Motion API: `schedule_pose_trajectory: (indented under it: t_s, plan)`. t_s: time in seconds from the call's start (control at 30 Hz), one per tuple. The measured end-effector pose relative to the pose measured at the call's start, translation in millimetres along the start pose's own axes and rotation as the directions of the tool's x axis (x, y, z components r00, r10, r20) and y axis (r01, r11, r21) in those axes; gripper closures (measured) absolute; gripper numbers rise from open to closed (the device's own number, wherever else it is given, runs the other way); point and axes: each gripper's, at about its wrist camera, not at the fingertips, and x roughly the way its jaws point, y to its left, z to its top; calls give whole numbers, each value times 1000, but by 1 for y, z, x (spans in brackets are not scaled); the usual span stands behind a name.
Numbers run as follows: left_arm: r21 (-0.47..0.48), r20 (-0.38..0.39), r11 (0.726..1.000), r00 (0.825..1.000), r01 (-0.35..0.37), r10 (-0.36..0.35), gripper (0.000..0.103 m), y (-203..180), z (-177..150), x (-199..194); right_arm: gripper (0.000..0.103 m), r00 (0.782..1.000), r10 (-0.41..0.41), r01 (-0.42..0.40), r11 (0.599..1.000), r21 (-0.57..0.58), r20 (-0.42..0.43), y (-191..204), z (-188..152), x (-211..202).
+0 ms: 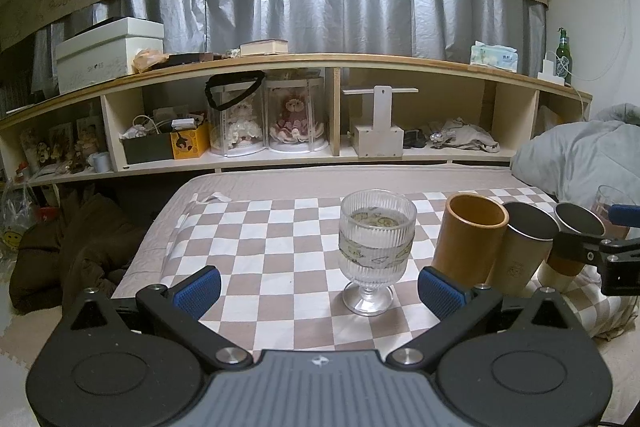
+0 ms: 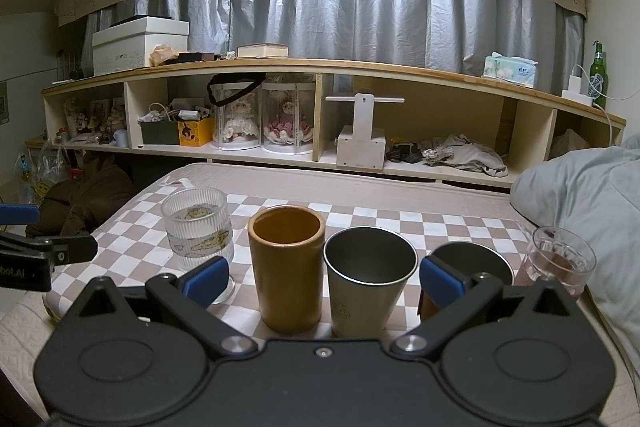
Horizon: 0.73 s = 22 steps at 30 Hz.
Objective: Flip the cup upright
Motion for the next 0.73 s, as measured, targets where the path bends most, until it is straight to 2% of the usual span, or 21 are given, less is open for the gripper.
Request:
schedule_pose_trajectory:
  t_s: [0.73]
  plan:
    - [-5,-2,1000,1000,-11,11,0,1,0,-1,0,1000,1,-1,1000,-2,-3,1,-1,0]
